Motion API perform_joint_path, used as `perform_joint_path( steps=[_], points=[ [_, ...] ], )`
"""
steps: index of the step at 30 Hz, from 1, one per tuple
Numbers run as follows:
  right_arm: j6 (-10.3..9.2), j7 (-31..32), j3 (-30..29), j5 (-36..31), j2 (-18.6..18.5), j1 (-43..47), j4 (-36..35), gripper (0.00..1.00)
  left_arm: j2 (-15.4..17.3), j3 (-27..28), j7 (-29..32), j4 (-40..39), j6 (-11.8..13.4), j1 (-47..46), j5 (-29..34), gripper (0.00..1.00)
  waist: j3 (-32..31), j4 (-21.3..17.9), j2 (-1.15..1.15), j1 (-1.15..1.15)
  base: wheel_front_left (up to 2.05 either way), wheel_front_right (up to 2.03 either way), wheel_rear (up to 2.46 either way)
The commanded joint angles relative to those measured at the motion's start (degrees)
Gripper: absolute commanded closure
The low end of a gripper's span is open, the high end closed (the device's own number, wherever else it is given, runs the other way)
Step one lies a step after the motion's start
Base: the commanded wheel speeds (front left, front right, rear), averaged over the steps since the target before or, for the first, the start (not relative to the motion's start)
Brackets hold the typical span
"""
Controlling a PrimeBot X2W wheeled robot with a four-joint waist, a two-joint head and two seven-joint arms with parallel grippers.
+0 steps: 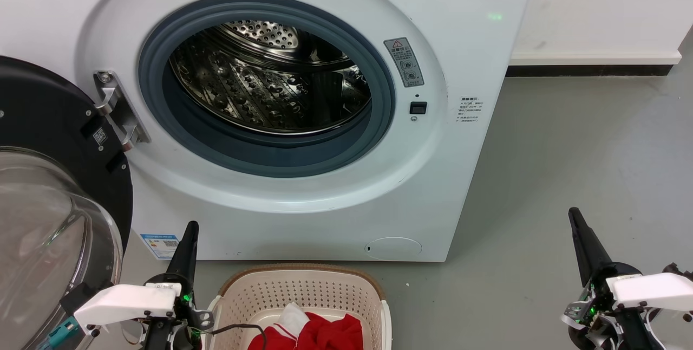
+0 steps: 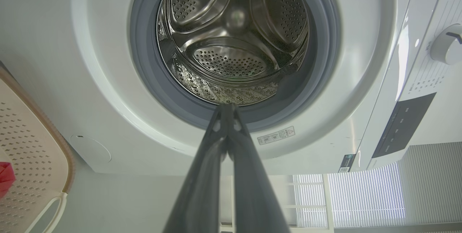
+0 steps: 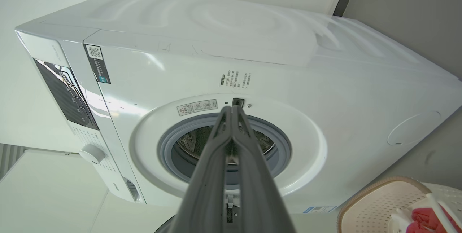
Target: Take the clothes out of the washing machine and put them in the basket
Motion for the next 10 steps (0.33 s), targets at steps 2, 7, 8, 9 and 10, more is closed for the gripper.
perform_joint_path(
  steps=[2,7,8,9,10],
  points=[
    [-0.01,0.28,-0.2,1.75,-0.15,-1.1,0.17,1.0,-0.11,0.42,0.45,0.14,-0.53,-1.05,-1.49,1.0,0.02,0.0,0.0,0.0,0.0,0.0,0.0],
    [-0.01,0.49,-0.4,3.92,-0.1,-1.48,0.54,1.0,-0.37,0.8,0.91,0.34,-0.89,-1.21,-3.44,1.0,0.05,0.0,0.0,0.0,0.0,0.0,0.0],
    [-0.01,0.56,-0.43,4.37,-0.09,-1.56,0.61,1.0,-0.41,0.88,0.98,0.36,-0.97,-1.2,-3.85,1.0,0.06,0.0,0.0,0.0,0.0,0.0,0.0],
    [-0.01,0.58,-0.47,4.81,-0.08,-1.62,0.67,1.0,-0.46,0.96,0.98,0.4,-0.97,-1.15,-4.19,1.0,0.07,0.0,0.0,0.0,0.0,0.0,0.0],
    [-0.02,0.64,-0.5,5.22,-0.07,-1.63,0.74,1.0,-0.5,1.06,1.07,0.46,-1.03,-1.1,-4.57,1.0,0.07,0.0,0.0,0.0,0.0,0.0,0.0]
  ],
)
